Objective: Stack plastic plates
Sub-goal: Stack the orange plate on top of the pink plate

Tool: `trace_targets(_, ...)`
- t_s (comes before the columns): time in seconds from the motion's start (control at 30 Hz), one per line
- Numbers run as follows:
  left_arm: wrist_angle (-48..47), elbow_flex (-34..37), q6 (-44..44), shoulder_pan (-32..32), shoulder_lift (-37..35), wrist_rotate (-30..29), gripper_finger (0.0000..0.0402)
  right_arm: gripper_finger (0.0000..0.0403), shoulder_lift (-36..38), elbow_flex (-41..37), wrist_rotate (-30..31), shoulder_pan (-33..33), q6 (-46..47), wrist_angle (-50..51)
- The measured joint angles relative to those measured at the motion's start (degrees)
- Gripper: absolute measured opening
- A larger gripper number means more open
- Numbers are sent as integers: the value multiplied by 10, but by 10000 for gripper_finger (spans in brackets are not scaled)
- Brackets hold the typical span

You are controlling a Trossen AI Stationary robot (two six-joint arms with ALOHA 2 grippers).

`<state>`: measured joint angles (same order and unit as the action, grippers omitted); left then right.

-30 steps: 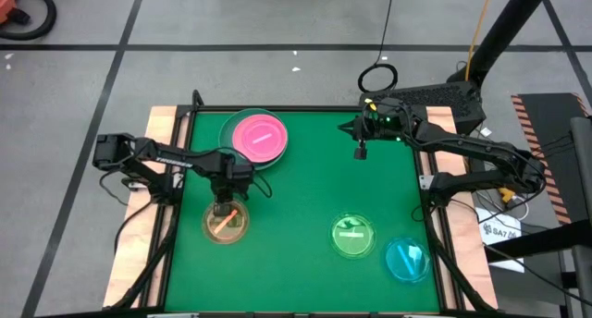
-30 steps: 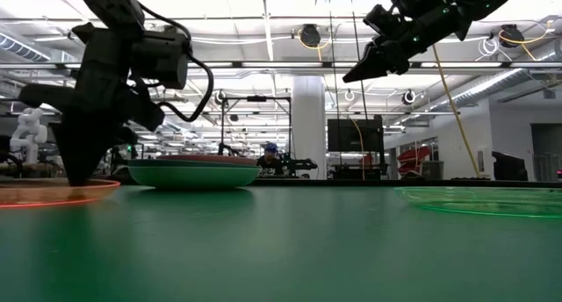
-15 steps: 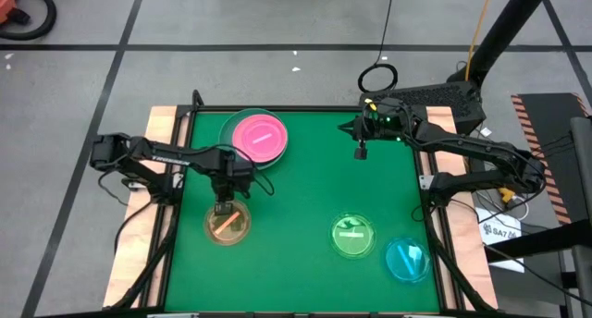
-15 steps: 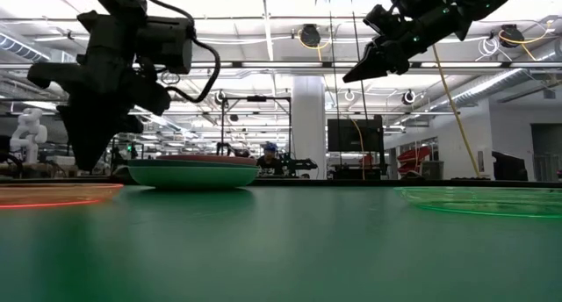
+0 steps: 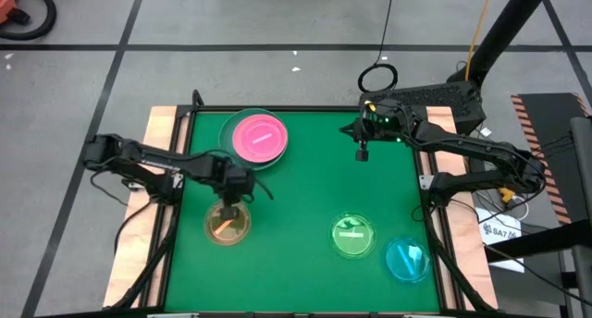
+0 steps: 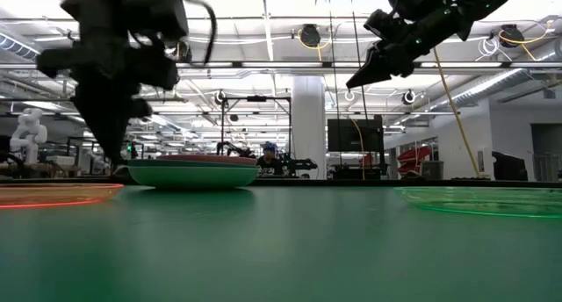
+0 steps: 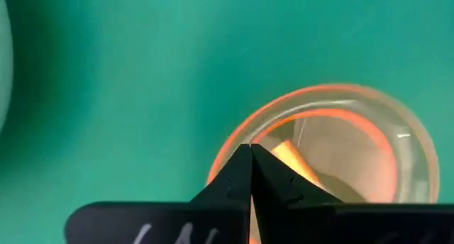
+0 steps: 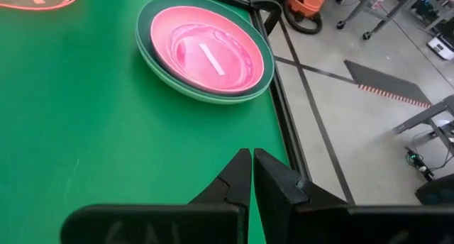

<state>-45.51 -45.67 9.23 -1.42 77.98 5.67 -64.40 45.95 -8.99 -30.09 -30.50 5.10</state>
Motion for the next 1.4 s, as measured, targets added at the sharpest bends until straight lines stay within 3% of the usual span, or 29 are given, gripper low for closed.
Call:
trace_targets(0.3, 53, 64, 107, -78, -71, -73, 2, 11, 0, 0, 0, 0, 13, -1)
trace_targets(0.57, 56, 93, 136, -64, -76, -153, 10, 11, 0, 0, 0, 0, 13, -18)
trace_targets(0.77, 41, 93, 125, -47, -75, -115, 49, 11, 0, 0, 0, 0, 12, -50)
trace_targets(0.93, 26, 93, 155, -46, -75, -79, 124, 11, 0, 0, 0, 0, 2, -55)
trace_targets(1.1, 48, 99, 148, -56, -75, -101, 193, 11, 0, 0, 0, 0, -2, -62)
trace_targets(1.4, 101, 156, 149, -56, -75, -102, 196, 11, 0, 0, -1, 0, -1, -57)
